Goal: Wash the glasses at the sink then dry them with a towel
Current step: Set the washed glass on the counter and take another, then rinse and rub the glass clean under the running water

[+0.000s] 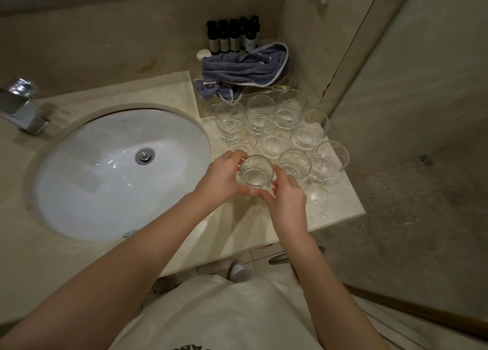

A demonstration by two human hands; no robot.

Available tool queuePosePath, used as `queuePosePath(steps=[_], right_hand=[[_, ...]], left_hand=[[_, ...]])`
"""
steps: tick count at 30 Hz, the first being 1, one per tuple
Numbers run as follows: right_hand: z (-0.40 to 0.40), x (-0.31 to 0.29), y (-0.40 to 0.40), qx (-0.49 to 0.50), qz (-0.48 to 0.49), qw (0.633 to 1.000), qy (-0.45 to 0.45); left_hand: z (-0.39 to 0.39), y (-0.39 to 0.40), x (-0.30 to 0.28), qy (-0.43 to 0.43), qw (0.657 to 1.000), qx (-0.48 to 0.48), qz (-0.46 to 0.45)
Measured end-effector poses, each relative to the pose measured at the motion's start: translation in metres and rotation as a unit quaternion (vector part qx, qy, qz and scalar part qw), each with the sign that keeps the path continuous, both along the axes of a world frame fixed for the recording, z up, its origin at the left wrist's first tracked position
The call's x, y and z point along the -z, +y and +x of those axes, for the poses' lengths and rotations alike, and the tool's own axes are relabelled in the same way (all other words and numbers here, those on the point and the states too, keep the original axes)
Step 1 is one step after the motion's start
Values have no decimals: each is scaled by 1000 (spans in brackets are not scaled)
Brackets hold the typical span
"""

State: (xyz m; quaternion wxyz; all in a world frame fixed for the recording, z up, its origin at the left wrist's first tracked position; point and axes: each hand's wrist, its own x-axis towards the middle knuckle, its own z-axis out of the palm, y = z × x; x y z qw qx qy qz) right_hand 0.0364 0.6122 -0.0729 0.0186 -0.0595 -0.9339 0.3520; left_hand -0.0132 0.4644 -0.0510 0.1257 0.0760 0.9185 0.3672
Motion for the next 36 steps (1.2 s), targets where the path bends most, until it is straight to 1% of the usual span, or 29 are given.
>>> queuePosePath(steps=[5,7,10,13,15,17,20,22,26,29,33,36], right_hand=[[-5,-9,0,-23,71,996,-45],[-7,-16,0,-38,108,991,-65],[-10,-31,-2,-71,189,976,-85],[-12,-51,-8,-102,257,956,-95],[-14,-66,-19,-128,271,949,-92],[-19,-80,-39,-200,269,937,-99],[-31,-92,-91,-337,282,891,-118],[-38,-96,-138,-388,290,867,-112],[-45,-99,-247,-456,294,834,-94],[-43,-98,-334,-492,269,824,-81],[-27,-96,-444,-551,239,797,-61],[-15,-94,-510,-583,235,777,-48]], left_hand=[[-2,3,-4,-1,998,22,-57],[-1,3,-4,-1,998,25,-60],[1,-5,-7,-6,998,30,-60],[1,-28,-11,-19,992,63,-105],[0,-52,-15,-46,985,81,-145],[-1,-81,-19,-80,977,90,-177],[3,-136,-29,-116,970,78,-200],[11,-181,-39,-124,971,42,-200],[44,-287,-54,-128,972,-49,-189],[77,-365,-66,-134,971,-104,-170],[122,-460,-82,-126,956,-172,-200],[147,-518,-86,-122,946,-232,-190]])
